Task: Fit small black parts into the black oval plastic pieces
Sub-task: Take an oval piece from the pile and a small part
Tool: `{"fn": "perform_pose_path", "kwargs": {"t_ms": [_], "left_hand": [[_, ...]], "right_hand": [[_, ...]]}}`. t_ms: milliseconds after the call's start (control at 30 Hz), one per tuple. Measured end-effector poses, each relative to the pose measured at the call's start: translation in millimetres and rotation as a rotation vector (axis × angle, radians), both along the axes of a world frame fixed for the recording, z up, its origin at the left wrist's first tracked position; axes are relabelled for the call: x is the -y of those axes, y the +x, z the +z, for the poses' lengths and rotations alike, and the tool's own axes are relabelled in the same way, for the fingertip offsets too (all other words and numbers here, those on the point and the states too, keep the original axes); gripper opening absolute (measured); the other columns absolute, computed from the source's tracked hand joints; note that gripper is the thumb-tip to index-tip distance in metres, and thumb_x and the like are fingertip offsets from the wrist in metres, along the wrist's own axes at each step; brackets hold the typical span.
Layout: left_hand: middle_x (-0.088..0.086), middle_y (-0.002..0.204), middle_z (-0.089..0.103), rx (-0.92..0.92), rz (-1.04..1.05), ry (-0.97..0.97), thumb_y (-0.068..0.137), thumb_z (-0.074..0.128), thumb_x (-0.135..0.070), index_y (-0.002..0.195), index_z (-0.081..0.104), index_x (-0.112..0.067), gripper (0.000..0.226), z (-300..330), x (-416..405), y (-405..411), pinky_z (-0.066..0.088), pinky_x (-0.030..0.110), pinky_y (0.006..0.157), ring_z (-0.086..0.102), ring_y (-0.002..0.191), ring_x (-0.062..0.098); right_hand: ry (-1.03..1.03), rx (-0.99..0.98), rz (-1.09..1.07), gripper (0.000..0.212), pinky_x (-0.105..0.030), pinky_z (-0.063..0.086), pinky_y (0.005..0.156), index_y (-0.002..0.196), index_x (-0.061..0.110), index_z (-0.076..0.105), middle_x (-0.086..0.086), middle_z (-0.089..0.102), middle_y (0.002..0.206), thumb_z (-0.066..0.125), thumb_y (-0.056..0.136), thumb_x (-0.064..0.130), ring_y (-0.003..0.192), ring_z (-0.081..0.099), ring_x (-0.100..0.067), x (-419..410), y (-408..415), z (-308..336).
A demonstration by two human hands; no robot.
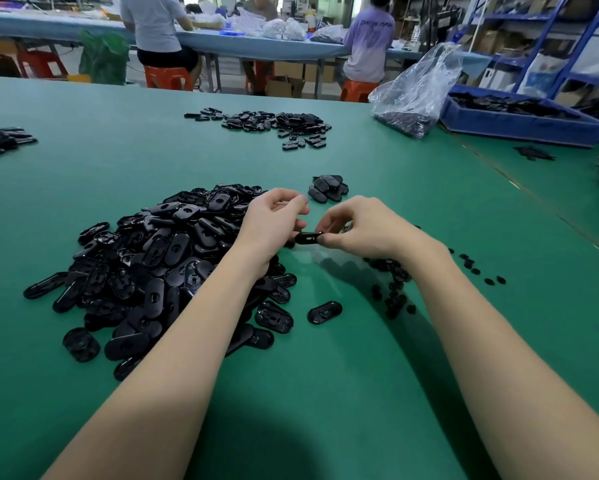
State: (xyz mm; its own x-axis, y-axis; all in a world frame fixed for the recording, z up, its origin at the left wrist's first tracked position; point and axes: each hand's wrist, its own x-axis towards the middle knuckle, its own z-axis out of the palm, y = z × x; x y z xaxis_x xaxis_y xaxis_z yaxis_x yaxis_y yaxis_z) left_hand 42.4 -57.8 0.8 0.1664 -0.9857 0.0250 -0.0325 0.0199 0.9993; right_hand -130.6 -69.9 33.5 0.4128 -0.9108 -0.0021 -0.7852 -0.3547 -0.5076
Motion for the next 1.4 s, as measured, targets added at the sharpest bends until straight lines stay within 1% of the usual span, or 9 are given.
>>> {"fn": "perform_pose_path", "kwargs": {"t_ms": [167,267,400,600,700,867,1067,1267,1400], "left_hand": [[0.001,0.104,0.074,0.054,-0.069,-0.015,0.097,0.062,-0.027,0.102,0.072,-0.022,0.012,3,-4,-4,0.057,0.028,0.076,0.067,0.081,0.010],[0.003,0.101,0.074,-0.110,-0.183,0.086,0.102,0.057,-0.023,0.108,0.071,-0.018,0.016,10,-9,-6,0.058,0.022,0.066,0.076,0.085,0.017],[0.011,0.102,0.077,-0.266,-0.285,0.169,0.104,0.052,-0.016,0.112,0.070,-0.010,0.020,14,-13,-5,0.059,0.022,0.070,0.076,0.091,0.023],[0.010,0.095,0.077,-0.303,-0.240,0.164,0.103,0.055,-0.012,0.109,0.067,-0.005,0.015,12,-10,-4,0.059,0.020,0.069,0.076,0.084,0.019],[0.011,0.096,0.076,-0.304,-0.208,0.165,0.101,0.058,-0.012,0.105,0.066,-0.005,0.012,11,-9,-4,0.058,0.019,0.067,0.076,0.080,0.018],[0.012,0.096,0.076,-0.313,-0.191,0.165,0.100,0.060,-0.012,0.105,0.066,-0.005,0.011,10,-9,-4,0.058,0.019,0.066,0.076,0.078,0.017],[0.014,0.100,0.076,-0.305,-0.190,0.166,0.099,0.061,-0.013,0.107,0.066,-0.004,0.012,9,-9,-4,0.059,0.020,0.067,0.076,0.080,0.018],[0.017,0.102,0.073,-0.298,-0.174,0.155,0.099,0.061,-0.007,0.099,0.063,-0.005,0.003,7,-10,-4,0.060,0.020,0.071,0.076,0.081,0.020],[0.021,0.101,0.072,-0.311,-0.163,0.146,0.096,0.063,-0.001,0.095,0.060,-0.003,0.004,7,-11,-5,0.061,0.022,0.072,0.077,0.085,0.025]], "right_hand": [[0.008,0.127,-0.036,0.006,-0.017,0.045,0.067,0.086,0.032,0.075,0.012,0.075,0.083,0.072,0.091,0.032,0.067,0.062,0.001,2,-21,13],[0.046,0.206,-0.034,0.005,-0.017,0.045,0.063,0.090,0.027,0.077,0.003,0.077,0.084,0.072,0.092,0.028,0.059,0.058,-0.002,3,-28,17],[0.053,0.214,-0.056,0.003,-0.023,0.044,0.065,0.092,0.030,0.076,0.011,0.075,0.074,0.075,0.090,0.031,0.054,0.056,-0.002,5,-32,15],[0.044,0.173,-0.078,0.012,-0.024,0.044,0.065,0.093,0.032,0.074,0.014,0.078,0.081,0.074,0.088,0.044,0.054,0.061,-0.002,7,-32,12],[-0.007,0.059,-0.140,0.005,-0.020,0.047,0.067,0.084,0.035,0.077,0.016,0.076,0.079,0.076,0.085,0.040,0.069,0.066,-0.001,11,-35,7],[0.054,-0.161,-0.164,0.006,-0.032,0.058,0.087,0.078,0.039,0.079,0.027,0.071,0.071,0.083,0.074,0.037,0.081,0.069,-0.001,14,-41,1],[0.033,-0.167,-0.160,0.009,-0.028,0.057,0.080,0.075,0.045,0.077,0.030,0.069,0.068,0.083,0.075,0.038,0.080,0.070,-0.002,16,-39,-4],[-0.021,-0.095,-0.177,0.011,-0.026,0.052,0.075,0.076,0.038,0.076,0.022,0.071,0.079,0.072,0.086,0.043,0.083,0.067,-0.004,15,-36,-5],[-0.012,0.111,-0.149,0.013,-0.019,0.045,0.065,0.078,0.032,0.076,0.019,0.074,0.074,0.070,0.089,0.035,0.062,0.062,0.004,10,-33,1]]}}
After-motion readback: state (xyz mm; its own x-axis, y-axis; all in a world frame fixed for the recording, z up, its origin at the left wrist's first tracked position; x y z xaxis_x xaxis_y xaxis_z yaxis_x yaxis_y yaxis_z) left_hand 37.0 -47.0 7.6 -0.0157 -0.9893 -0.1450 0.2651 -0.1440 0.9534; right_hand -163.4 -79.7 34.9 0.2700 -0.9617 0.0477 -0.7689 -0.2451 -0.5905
